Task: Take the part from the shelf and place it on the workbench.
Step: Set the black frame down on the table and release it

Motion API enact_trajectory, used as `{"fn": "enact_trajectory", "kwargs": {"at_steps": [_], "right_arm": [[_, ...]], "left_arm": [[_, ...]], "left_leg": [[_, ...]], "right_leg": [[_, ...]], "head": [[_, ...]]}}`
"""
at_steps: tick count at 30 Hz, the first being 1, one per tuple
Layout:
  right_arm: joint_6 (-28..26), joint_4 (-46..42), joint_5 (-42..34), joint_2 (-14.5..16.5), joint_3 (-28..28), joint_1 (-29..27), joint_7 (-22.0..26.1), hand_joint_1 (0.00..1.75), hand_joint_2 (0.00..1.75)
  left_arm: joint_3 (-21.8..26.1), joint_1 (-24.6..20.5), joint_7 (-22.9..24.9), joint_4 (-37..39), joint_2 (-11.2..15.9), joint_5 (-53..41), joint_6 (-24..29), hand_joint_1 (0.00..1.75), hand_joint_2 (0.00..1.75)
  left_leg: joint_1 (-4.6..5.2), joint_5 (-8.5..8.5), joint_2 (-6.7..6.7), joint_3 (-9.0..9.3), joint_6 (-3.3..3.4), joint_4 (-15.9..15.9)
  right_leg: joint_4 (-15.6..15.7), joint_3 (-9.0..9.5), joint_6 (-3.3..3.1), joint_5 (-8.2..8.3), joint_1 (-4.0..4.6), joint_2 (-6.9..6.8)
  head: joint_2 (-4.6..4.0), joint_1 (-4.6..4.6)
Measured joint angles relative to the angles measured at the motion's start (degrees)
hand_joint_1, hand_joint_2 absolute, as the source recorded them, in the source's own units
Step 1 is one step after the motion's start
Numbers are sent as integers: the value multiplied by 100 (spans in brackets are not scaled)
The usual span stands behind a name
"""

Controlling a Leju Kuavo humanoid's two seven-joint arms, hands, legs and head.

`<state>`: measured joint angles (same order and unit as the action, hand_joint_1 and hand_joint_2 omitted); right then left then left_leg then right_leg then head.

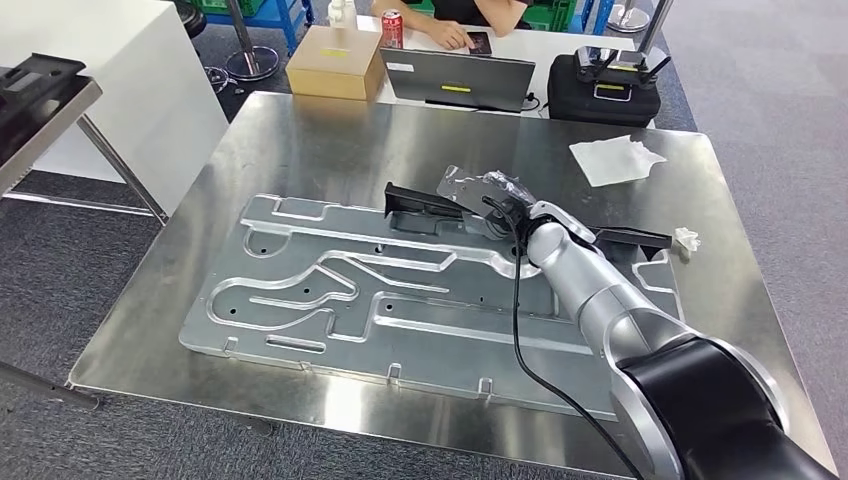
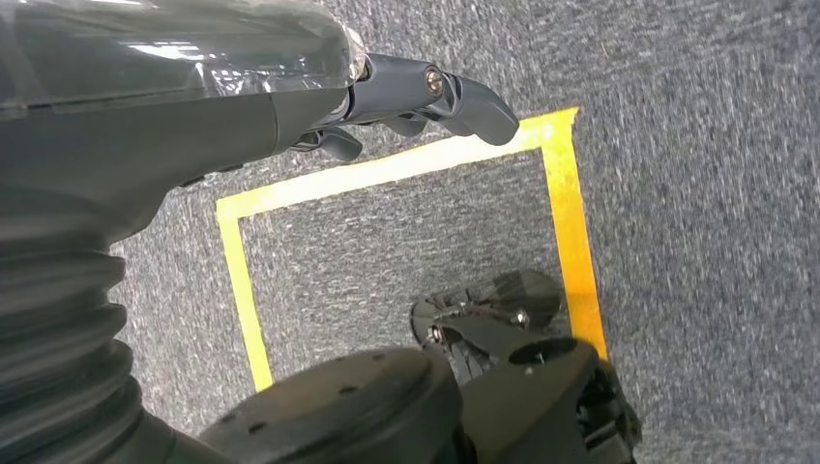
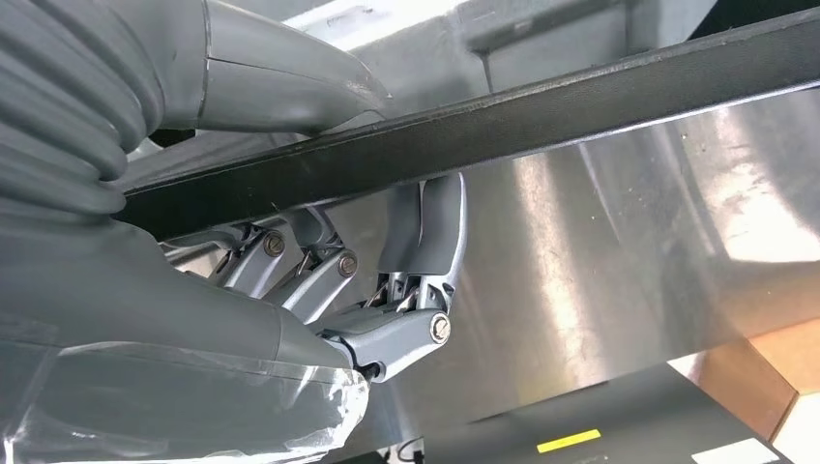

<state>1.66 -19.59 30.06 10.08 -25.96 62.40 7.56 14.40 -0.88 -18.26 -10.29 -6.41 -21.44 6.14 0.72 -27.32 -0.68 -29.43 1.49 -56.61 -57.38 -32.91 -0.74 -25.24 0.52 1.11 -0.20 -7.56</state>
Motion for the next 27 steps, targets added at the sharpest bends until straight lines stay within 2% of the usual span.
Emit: {"fn": "enact_trajectory", "kwargs": {"at_steps": [14,24,27], "right_arm": [[-251,40,-35,-28,-49,-66,-69,175,175],[-220,53,21,28,-94,-94,-107,175,175],[-211,57,21,33,-100,-107,-121,175,175]], "left_arm": [[-61,-95,59,0,-85,-118,-52,0,175],[91,-162,110,0,-82,332,-347,0,175],[199,-150,118,0,-67,415,-485,0,175]], "left_leg": [[1,-1,21,13,-1,-2],[1,-5,25,14,-2,-1],[21,-2,26,25,46,-7]], "right_leg": [[4,24,1,-2,-2,-25],[5,26,1,-6,-3,-27],[41,45,39,19,-17,-27]], "head": [[0,0],[2,0],[1,0]]}}
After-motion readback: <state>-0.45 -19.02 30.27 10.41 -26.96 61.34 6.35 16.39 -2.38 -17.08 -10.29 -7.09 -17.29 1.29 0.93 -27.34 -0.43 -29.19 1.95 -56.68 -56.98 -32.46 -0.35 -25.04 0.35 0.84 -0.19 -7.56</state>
